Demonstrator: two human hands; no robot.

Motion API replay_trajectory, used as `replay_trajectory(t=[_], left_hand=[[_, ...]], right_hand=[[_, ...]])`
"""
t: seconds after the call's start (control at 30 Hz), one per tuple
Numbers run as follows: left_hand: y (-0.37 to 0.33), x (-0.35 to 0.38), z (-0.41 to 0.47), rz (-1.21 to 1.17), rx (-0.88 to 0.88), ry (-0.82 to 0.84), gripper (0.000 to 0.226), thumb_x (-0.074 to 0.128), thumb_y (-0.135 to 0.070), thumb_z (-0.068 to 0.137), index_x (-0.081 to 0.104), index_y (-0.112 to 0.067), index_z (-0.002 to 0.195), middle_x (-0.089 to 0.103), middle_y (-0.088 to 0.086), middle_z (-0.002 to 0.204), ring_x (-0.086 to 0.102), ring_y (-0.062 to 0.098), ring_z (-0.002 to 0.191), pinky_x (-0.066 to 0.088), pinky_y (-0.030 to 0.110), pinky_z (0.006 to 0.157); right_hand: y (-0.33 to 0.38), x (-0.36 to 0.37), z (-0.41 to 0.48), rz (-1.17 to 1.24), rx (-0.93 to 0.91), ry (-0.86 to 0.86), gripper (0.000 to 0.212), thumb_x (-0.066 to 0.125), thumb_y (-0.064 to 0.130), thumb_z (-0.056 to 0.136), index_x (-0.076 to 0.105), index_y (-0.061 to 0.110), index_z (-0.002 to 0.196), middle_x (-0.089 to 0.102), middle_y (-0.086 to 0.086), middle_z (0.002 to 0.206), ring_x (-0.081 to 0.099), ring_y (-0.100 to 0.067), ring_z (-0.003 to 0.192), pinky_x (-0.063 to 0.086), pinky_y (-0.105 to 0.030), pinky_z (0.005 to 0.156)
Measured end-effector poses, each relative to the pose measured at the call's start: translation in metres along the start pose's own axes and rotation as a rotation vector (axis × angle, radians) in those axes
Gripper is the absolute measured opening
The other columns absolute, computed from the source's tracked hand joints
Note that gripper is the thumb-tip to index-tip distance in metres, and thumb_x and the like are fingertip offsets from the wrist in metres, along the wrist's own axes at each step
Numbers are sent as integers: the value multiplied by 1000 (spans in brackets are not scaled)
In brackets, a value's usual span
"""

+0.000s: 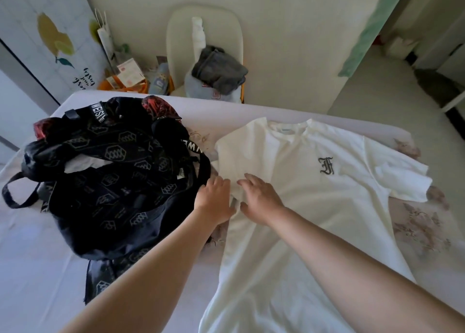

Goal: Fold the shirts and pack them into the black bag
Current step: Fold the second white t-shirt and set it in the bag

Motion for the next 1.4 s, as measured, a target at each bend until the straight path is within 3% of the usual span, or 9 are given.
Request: replay_trajectory(t=[0.2,0.47,0.6,0.8,0.93,1.03,1.17,1.3,1.4], left_hand=[[10,-8,22,-61,-111,59,37,50,-8,93,53,-19,128,52,5,125,60,26,100,55,37,74],[55,-69,39,35,-261,-211,38,53,-1,90,66,-23,119,48,2,128,51,25,106,45,33,65],[29,-76,47,-378,116,-379,40,56,13,76,76,-15,98,59,2,127,59,26,111,55,41,77],[-78,-38,50,-445,462,-80,52,52,10,85,64,-24,122,45,-8,145,65,23,104,56,40,83],[-63,-29,66,-616,185,-339,43,42,16,76,63,-16,95,58,-2,112,61,22,91,53,36,64],[-34,-19,82,-395,-28,-210,61,45,14,78,53,-25,124,44,-5,132,47,20,114,48,29,68],[-16,-7,99,-158,17,-57,73,48,-4,90,23,-35,151,29,-2,149,44,25,121,49,35,74],[-8,-27,118,-277,-53,-124,34,51,-16,95,59,-28,126,63,-1,120,62,24,101,49,34,72],[-24,-64,127,-592,71,-398,21,54,-11,95,66,-20,109,63,-3,114,65,20,87,51,33,68]], right_hand=[[-25,15,22,183,208,-16,70,41,32,99,5,20,158,-7,-13,165,1,-34,152,21,-46,121],[-35,12,52,-12,58,228,70,44,46,98,10,34,158,1,-4,167,4,-27,153,15,-45,121],[-49,-23,58,239,122,74,52,49,33,99,38,28,150,37,-2,156,36,-22,142,27,-36,116],[-121,-65,48,648,440,-163,37,44,18,97,59,22,130,61,-1,134,58,-20,120,44,-30,99],[-134,-57,39,630,444,-110,37,51,29,94,59,27,129,62,4,131,58,-17,117,44,-28,94],[-116,-34,39,529,274,-4,47,67,48,84,59,30,127,56,8,129,56,-14,117,45,-32,99],[-96,-11,40,180,75,-56,45,70,48,77,65,21,113,51,1,120,51,-24,111,45,-35,93],[-97,-17,41,345,133,-150,20,64,21,77,67,19,97,55,2,105,53,-23,98,45,-32,85],[-107,-37,44,707,296,-245,7,58,13,81,55,19,83,58,6,80,54,-17,75,41,-25,62]])
Point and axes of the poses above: each hand's wrist, its own z-axis towards the middle knuckle, its own x-axis out of the palm, y = z × x, the point moved 3 cm from there along z, towards the middle knuckle
